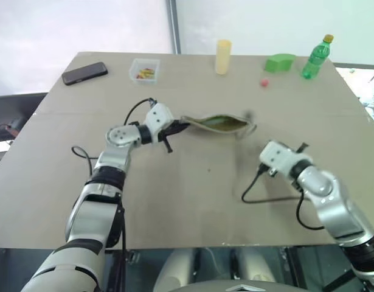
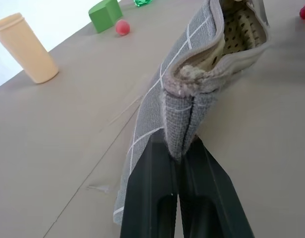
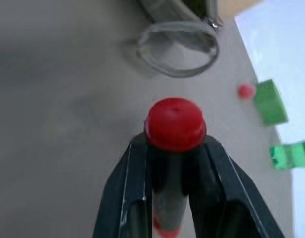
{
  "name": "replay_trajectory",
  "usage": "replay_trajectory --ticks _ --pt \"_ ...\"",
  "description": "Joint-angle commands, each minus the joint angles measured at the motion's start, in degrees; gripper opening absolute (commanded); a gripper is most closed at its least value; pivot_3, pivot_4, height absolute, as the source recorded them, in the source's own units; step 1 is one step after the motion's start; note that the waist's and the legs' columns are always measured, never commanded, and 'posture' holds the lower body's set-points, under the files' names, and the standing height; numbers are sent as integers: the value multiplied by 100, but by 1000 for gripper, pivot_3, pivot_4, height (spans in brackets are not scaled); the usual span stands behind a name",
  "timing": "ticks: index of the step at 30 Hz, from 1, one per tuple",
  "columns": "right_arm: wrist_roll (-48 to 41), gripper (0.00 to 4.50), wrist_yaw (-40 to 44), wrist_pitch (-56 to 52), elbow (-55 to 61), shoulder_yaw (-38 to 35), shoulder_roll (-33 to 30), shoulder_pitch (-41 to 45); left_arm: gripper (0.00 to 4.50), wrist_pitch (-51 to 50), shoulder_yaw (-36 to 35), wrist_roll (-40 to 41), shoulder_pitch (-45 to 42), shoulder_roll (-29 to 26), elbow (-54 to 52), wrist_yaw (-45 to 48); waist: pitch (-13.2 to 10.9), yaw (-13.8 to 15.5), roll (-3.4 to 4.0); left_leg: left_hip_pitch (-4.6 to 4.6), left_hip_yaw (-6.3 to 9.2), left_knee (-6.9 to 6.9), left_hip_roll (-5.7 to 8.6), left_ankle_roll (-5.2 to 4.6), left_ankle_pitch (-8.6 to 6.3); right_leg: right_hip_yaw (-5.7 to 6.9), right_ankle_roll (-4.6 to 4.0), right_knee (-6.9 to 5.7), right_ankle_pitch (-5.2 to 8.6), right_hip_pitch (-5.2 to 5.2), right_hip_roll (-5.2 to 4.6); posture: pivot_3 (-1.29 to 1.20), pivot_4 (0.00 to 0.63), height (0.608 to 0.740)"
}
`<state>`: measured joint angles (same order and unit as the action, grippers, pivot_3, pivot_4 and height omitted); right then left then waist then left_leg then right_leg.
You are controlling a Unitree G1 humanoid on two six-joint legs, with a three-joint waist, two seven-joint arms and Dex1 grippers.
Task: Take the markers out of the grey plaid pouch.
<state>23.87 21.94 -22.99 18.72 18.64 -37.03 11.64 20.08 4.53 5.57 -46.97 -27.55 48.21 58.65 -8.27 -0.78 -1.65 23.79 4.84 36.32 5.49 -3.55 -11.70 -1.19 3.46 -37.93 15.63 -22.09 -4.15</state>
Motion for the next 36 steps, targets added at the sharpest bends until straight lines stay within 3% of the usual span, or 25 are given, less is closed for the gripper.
replay_trajectory --ticks 1,5,6,7,8,12,16,23,28,31,33,36 --pt "118 1489 156 542 -619 205 -93 -115 0 107 -109 -16 60 -63 -212 -65 7 5 -11 -2 2 3 0 -7 -5 2 5 1 -3 5 1 0 150 740" --pt "161 3261 371 881 -542 45 -323 -303 0 53 -134 23 197 -104 -380 -87 8 19 -4 -10 7 6 0 -20 -12 3 11 4 -7 16 0 0 150 740" --pt "134 3902 404 896 -453 -32 -350 -376 0 37 -136 29 219 -108 -420 -90 8 30 -4 -7 15 6 -1 -20 -12 7 11 7 -7 16 1 0 150 740" --pt "-33 4321 444 796 -259 -216 -296 -497 0 21 -139 35 239 -113 -460 -93 8 51 -4 -5 21 6 -1 -19 -12 8 11 7 -7 15 1 0 150 740" --pt "-223 4469 518 652 -38 -401 -232 -616 0 7 -144 43 257 -119 -495 -91 8 73 -4 0 29 5 -1 -18 -12 8 10 8 -7 14 2 0 150 740" --pt "-1456 4469 1008 -496 1299 -1231 320 -1023 0 -61 -171 68 268 -159 -555 -79 6 110 -1 6 37 -3 -4 -17 -12 7 9 25 -6 14 5 0 150 740" --pt "-1983 4469 817 -1471 1857 -1395 1125 -536 0 -92 -202 32 186 -224 -441 -123 -4 43 6 2 29 0 -3 -20 -15 -5 10 16 -7 13 2 0 150 740" --pt "-2727 4469 356 -2628 1786 -1156 2625 913 0 -184 -232 67 192 -252 -514 -114 -4 16 8 4 46 -2 -1 -17 -12 4 3 7 -11 1 9 0 150 740" --pt "-3174 4469 293 -3058 1124 -1064 3206 1470 0 -273 -253 126 219 -175 -681 -64 -4 13 8 11 32 -10 11 5 1 6 2 8 -11 -14 0 0 150 740" --pt "-3392 3599 193 -3101 573 -1230 3468 1748 0 -307 -253 151 280 -160 -804 -26 -5 8 9 11 25 -9 14 2 0 8 3 7 -11 -14 -2 0 150 740" --pt "-3571 2717 100 -3159 271 -1425 3636 1901 0 -325 -254 168 331 -160 -882 3 -5 8 9 10 27 -8 14 2 0 9 2 4 -11 -15 -1 0 150 740" --pt "-3896 2717 -99 -3235 -314 -1901 3948 2147 0 -318 -248 228 456 -148 -1083 115 -5 -3 10 9 28 -8 13 3 0 8 2 -2 -11 -19 1 0 150 740"
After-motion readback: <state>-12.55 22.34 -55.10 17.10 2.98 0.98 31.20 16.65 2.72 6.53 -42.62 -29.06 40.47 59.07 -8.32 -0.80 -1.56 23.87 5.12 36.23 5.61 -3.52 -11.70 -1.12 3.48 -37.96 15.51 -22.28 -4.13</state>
